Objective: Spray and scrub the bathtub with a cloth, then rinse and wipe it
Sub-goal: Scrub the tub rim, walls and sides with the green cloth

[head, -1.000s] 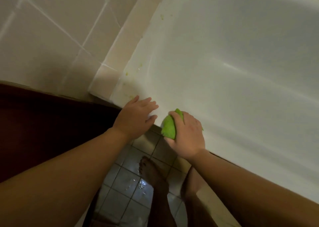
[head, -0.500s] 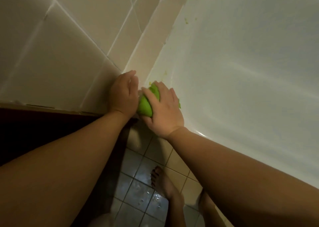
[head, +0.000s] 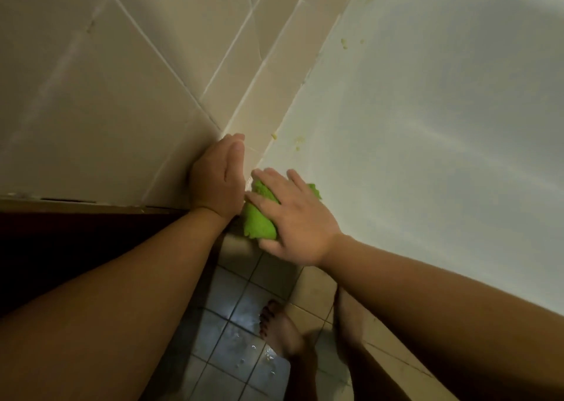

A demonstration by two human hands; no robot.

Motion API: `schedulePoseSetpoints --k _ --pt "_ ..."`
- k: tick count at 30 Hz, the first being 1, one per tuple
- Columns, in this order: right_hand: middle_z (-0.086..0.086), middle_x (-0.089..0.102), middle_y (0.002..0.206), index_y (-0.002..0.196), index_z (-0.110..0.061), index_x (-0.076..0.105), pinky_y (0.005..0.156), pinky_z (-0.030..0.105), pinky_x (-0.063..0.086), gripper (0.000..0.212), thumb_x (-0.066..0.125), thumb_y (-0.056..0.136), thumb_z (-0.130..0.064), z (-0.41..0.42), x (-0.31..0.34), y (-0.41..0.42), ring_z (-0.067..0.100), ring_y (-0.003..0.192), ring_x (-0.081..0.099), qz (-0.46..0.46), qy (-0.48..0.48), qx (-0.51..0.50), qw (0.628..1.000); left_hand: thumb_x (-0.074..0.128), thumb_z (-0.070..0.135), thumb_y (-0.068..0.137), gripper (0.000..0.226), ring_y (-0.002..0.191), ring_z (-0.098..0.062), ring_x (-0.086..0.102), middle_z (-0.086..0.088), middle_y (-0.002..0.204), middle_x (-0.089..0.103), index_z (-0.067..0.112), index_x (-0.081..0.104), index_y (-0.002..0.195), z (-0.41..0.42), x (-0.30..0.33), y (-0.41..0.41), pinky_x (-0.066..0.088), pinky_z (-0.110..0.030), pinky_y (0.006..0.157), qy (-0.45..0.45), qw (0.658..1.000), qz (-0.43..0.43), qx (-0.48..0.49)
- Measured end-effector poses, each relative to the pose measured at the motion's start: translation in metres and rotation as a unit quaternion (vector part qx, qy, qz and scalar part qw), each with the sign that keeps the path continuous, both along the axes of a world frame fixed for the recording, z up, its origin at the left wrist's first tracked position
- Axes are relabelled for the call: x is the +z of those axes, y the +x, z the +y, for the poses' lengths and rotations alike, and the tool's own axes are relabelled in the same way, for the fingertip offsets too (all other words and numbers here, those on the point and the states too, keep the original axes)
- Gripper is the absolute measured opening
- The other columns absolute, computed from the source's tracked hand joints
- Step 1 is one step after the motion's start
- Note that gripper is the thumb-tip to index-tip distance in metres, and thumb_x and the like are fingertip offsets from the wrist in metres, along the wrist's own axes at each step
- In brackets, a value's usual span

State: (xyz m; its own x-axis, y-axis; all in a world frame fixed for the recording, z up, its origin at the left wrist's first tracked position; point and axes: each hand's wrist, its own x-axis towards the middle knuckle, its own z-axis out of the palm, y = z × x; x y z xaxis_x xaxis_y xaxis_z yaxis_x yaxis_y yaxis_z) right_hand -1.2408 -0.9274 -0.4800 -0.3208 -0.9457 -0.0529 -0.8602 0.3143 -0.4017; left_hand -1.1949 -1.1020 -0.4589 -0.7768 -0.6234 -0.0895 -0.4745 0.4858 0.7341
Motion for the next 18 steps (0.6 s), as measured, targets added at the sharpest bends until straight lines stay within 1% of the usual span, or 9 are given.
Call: schedulePoseSetpoints --k 2,5,7,9,12,14,15,16,18 --pt "0.016 0.032 0.163 0.151 -0.022 0.049 0.123 0.055 0.021 0.082 0.061 0.08 -0.06 -0.01 -0.004 -0.032 0.034 0.15 0.029 -0.01 -0.006 -0.025 1.0 0.028 0.049 0.101 0.064 0.136 -0.016 0.054 -0.005 0.139 0.066 0.01 0.068 0.133 0.001 -0.003 0.005 0.035 -0.019 0.111 0.007 1.0 0.006 -0.007" --pt "0.011 0.028 0.165 0.151 -0.026 0.048 0.123 0.055 0.021 0.073 0.06 0.087 -0.059 -0.036 0.007 -0.096 0.031 0.148 0.027 -0.046 -0.031 -0.226 0.972 0.029 0.055 0.099 0.068 0.136 -0.016 0.053 -0.004 0.142 0.063 0.012 0.065 0.137 0.003 -0.004 0.013 0.039 -0.032 0.117 0.034 0.999 0.015 -0.008" --pt "0.008 0.021 0.168 0.154 -0.026 0.044 0.125 0.054 0.019 0.072 0.058 0.091 -0.057 -0.051 0.017 -0.119 0.031 0.15 0.021 -0.058 -0.013 -0.31 0.949 0.031 0.055 0.099 0.067 0.136 -0.017 0.053 -0.004 0.143 0.062 0.012 0.064 0.138 0.006 -0.002 0.016 0.039 -0.036 0.118 0.042 0.999 0.026 0.001" --pt "0.01 0.02 0.168 0.155 -0.024 0.042 0.125 0.055 0.018 0.073 0.057 0.092 -0.057 -0.058 0.021 -0.107 0.031 0.15 0.02 -0.03 0.011 -0.288 0.957 0.033 0.053 0.101 0.063 0.134 -0.015 0.054 -0.001 0.142 0.062 0.013 0.064 0.138 0.008 -0.002 0.014 0.039 -0.032 0.116 0.057 0.998 0.026 0.024" --pt "0.015 0.027 0.165 0.153 -0.022 0.046 0.124 0.055 0.015 0.081 0.065 0.083 -0.059 -0.034 0.015 -0.054 0.033 0.15 0.026 -0.023 -0.01 -0.109 0.994 0.033 0.052 0.101 0.062 0.129 -0.011 0.056 0.003 0.135 0.063 0.012 0.065 0.136 0.01 -0.002 0.012 0.041 -0.026 0.112 0.077 0.995 0.041 0.054" --pt "0.015 0.029 0.165 0.153 -0.022 0.047 0.124 0.055 0.017 0.086 0.067 0.078 -0.058 -0.002 0.005 -0.028 0.033 0.151 0.028 -0.028 0.001 0.011 1.0 0.031 0.053 0.1 0.065 0.127 -0.006 0.055 0.006 0.134 0.062 0.011 0.065 0.136 0.011 -0.001 0.015 0.039 -0.017 0.11 0.071 0.996 0.039 0.044" --pt "0.015 0.029 0.165 0.153 -0.022 0.047 0.124 0.055 0.017 0.086 0.066 0.078 -0.058 0.012 0.001 -0.027 0.033 0.152 0.028 -0.035 0.008 0.044 0.998 0.03 0.053 0.101 0.065 0.128 -0.006 0.053 0.005 0.136 0.061 0.011 0.064 0.137 0.012 -0.002 0.018 0.037 -0.015 0.109 0.061 0.997 0.028 0.032" --pt "0.015 0.029 0.165 0.153 -0.022 0.047 0.124 0.056 0.018 0.085 0.065 0.078 -0.058 0.019 0.0 -0.034 0.034 0.152 0.028 -0.048 0.01 0.055 0.997 0.029 0.053 0.101 0.066 0.131 -0.008 0.052 0.002 0.139 0.061 0.011 0.063 0.138 0.013 -0.001 0.021 0.036 -0.017 0.111 0.049 0.998 0.018 0.016" --pt "0.016 0.028 0.165 0.154 -0.022 0.045 0.122 0.06 0.022 0.082 0.06 0.082 -0.06 0.017 -0.002 -0.062 0.038 0.151 0.028 -0.068 0.004 -0.024 0.997 0.027 0.056 0.1 0.069 0.138 -0.015 0.05 -0.003 0.144 0.06 0.011 0.062 0.14 0.014 0.0 0.024 0.036 -0.03 0.118 0.041 0.999 0.006 -0.005"
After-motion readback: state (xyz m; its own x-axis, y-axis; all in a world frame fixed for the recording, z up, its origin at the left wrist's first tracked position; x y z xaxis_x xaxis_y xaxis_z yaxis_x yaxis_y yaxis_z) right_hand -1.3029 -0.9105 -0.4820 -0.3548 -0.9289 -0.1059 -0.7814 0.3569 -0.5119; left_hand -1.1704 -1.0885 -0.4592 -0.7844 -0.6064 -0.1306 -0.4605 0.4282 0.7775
